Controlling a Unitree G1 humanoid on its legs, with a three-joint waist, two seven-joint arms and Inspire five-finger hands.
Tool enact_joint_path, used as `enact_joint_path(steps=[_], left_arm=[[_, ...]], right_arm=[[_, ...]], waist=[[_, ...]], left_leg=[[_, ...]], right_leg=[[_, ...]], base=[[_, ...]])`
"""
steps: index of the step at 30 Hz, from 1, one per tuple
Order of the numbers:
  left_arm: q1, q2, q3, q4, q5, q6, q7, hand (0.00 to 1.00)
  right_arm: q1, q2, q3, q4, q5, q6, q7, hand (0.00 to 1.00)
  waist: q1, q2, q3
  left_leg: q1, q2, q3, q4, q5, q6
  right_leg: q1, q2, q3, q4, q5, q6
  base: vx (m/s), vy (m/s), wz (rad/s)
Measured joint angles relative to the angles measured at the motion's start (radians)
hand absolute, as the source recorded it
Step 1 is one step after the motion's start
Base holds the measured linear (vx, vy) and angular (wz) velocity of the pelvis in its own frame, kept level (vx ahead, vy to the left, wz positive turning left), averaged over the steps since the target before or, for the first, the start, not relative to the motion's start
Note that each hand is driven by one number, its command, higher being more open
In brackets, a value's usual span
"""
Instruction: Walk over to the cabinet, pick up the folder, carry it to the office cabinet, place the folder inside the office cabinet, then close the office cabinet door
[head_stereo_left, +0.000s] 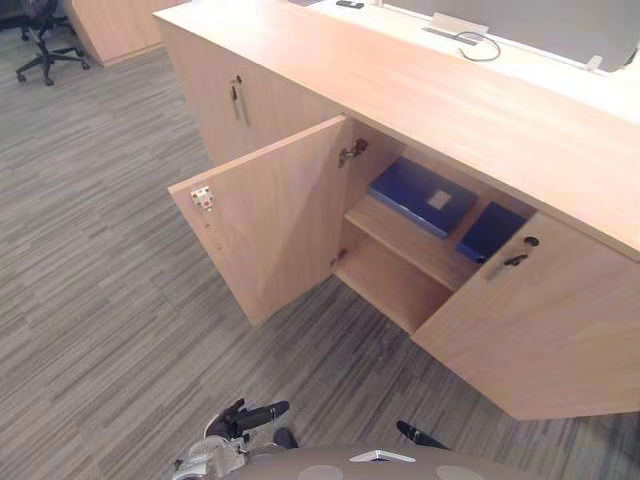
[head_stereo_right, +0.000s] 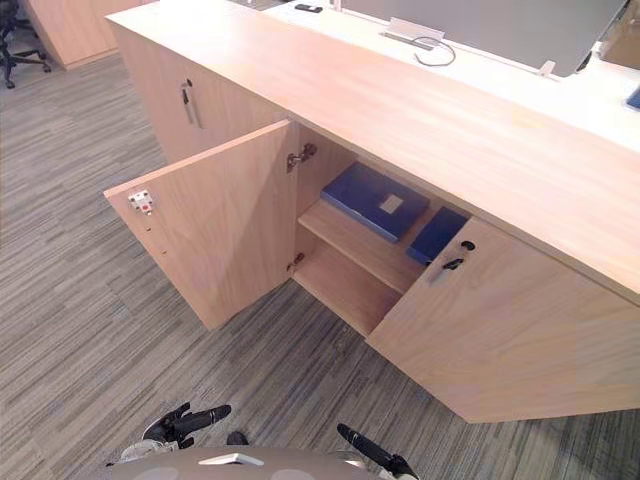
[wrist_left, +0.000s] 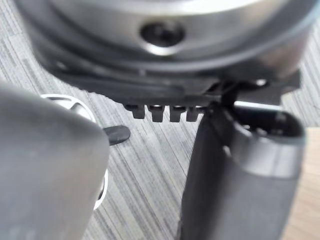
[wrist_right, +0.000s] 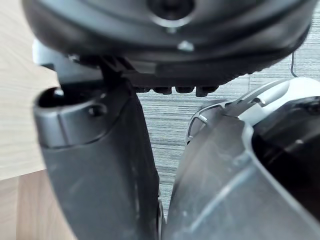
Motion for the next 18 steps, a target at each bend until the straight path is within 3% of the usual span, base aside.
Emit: enact_joint_path(steps=[6, 11, 14, 18], left_arm=[[0.009, -0.014, 0.142, -0.049, 0.006, 0.009, 0.009, 1.00], [-0.032, 0.111, 0.175, -0.306, 0.008, 0.026, 0.049, 1.00], [-0.115, 0.144, 0.199, -0.388, 0.033, 0.023, 0.067, 1.00], [-0.224, 0.185, 0.216, -0.375, 0.046, 0.028, 0.090, 1.00]], right_arm=[[-0.001, -0.015, 0.000, -0.004, 0.013, 0.000, 0.002, 1.00], [0.000, -0.035, 0.003, 0.001, 0.016, 0.004, 0.024, 1.00], [0.001, -0.039, 0.003, 0.000, 0.016, 0.011, 0.033, 1.00], [-0.001, -0.039, 0.002, -0.002, 0.016, 0.023, 0.042, 1.00]], waist=[[0.001, 0.020, 0.006], [0.006, 0.036, 0.014], [0.013, 0.042, 0.017], [0.012, 0.038, 0.021]], left_leg=[[-0.005, -0.009, -0.018, -0.001, 0.002, 0.001], [-0.019, -0.021, -0.040, -0.002, 0.005, 0.006], [-0.021, -0.028, -0.038, -0.002, -0.002, 0.003], [-0.020, -0.031, -0.022, -0.002, -0.006, 0.006]], right_leg=[[0.003, -0.005, -0.015, -0.001, -0.001, 0.001], [0.004, -0.006, -0.031, -0.002, -0.002, 0.000], [0.002, -0.012, -0.031, -0.006, -0.009, -0.012], [-0.001, -0.014, -0.026, -0.013, -0.014, -0.020]], base=[[-0.01, -0.048, 0.08], [-0.01, -0.023, 0.14], [-0.01, -0.005, -0.03], [0.00, -0.020, -0.11]])
